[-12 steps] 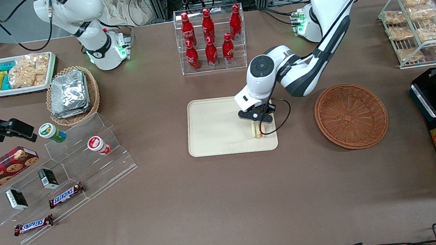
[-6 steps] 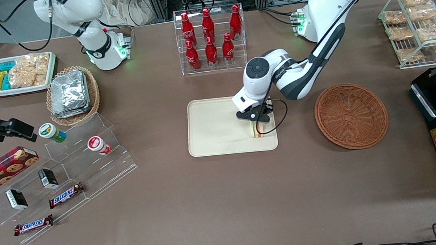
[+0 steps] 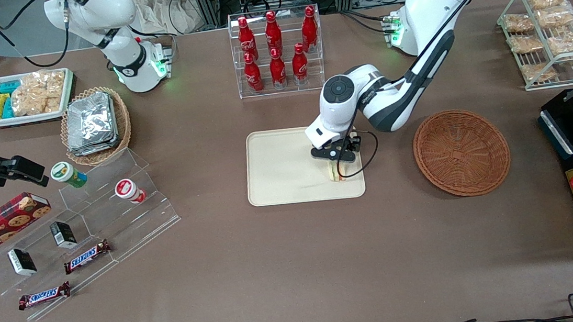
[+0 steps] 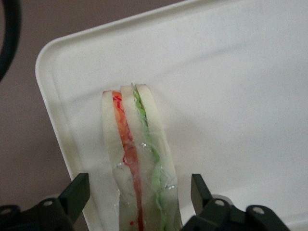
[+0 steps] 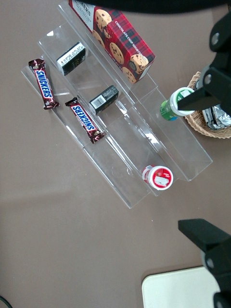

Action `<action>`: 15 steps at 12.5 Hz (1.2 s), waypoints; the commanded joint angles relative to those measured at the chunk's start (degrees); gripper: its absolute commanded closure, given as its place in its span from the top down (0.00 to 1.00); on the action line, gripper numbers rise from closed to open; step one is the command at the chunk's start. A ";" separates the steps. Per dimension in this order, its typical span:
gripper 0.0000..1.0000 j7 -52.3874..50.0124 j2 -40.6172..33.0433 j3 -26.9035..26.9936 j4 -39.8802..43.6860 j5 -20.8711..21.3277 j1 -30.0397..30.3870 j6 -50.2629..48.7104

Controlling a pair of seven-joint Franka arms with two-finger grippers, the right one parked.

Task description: Place sandwich from basket to tray

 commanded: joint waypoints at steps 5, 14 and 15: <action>1.00 -7.50 -8.17 0.24 2.33 0.54 7.05 -4.71; 1.00 -6.44 -9.94 -0.02 8.49 -3.33 13.73 -10.54; 1.00 -6.44 -9.94 -0.02 8.50 -3.33 13.99 -10.54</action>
